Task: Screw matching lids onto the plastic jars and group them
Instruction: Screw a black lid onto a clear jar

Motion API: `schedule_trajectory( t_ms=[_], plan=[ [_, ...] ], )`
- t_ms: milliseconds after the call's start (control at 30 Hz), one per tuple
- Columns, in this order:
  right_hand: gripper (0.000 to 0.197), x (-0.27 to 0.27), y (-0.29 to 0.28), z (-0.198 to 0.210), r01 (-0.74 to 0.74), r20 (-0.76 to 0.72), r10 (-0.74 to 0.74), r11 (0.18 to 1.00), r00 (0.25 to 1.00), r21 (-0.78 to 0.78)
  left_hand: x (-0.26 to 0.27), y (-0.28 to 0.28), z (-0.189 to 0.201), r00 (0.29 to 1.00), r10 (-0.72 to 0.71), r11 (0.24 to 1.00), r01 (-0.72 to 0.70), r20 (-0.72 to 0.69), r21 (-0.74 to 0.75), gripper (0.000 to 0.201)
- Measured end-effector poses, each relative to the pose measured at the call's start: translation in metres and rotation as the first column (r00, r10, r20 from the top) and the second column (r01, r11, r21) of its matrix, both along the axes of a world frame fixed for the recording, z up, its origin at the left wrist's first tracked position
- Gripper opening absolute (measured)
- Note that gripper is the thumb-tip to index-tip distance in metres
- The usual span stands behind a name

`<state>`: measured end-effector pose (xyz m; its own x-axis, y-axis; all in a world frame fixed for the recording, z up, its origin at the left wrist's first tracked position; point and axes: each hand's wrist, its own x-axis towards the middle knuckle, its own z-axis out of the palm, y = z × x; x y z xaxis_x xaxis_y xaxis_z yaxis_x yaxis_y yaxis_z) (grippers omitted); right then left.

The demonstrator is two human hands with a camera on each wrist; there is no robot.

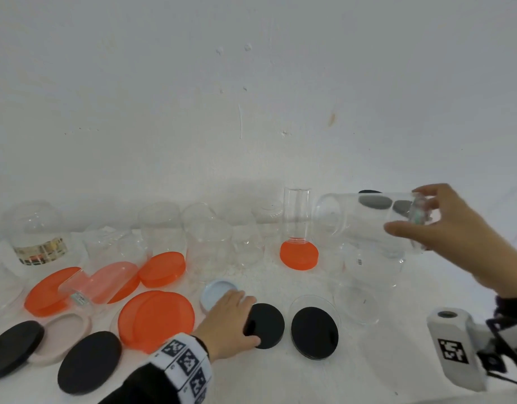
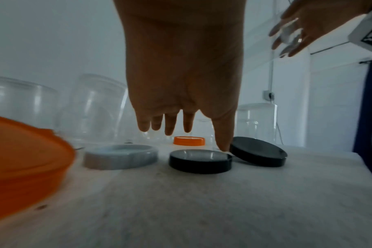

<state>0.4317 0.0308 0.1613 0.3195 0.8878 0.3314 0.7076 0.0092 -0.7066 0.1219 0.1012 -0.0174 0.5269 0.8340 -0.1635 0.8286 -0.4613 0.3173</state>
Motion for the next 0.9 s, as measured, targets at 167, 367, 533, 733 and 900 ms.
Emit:
schedule_trajectory(
  t_ms=[167,367,533,733,900],
  plan=[
    [0.061,-0.009,0.019,-0.034,0.011,-0.194,-0.036,0.992,0.980,-0.125,0.056,-0.008,0.003,0.972,-0.233,0.973,0.233,0.038,0.006,0.071],
    [0.054,-0.021,0.027,-0.064,-0.067,-0.385,-0.016,0.977,0.923,-0.201,0.100,-0.012,-0.002,0.934,-0.330,0.944,0.323,-0.139,-0.070,0.083],
    [0.061,-0.029,0.030,-0.084,-0.122,-0.515,-0.026,0.960,0.857,-0.253,0.103,-0.013,-0.005,0.927,-0.329,0.944,0.327,-0.180,-0.039,0.092],
    [0.069,-0.037,0.028,-0.096,-0.304,-0.697,0.002,0.901,0.717,-0.311,0.084,-0.014,-0.006,0.977,-0.214,0.976,0.214,0.002,-0.044,0.094],
    [0.048,-0.040,0.030,-0.102,-0.470,-0.819,0.056,0.841,0.571,-0.270,0.045,-0.005,0.012,0.967,-0.007,0.994,0.036,0.256,-0.108,0.076]
  ],
)
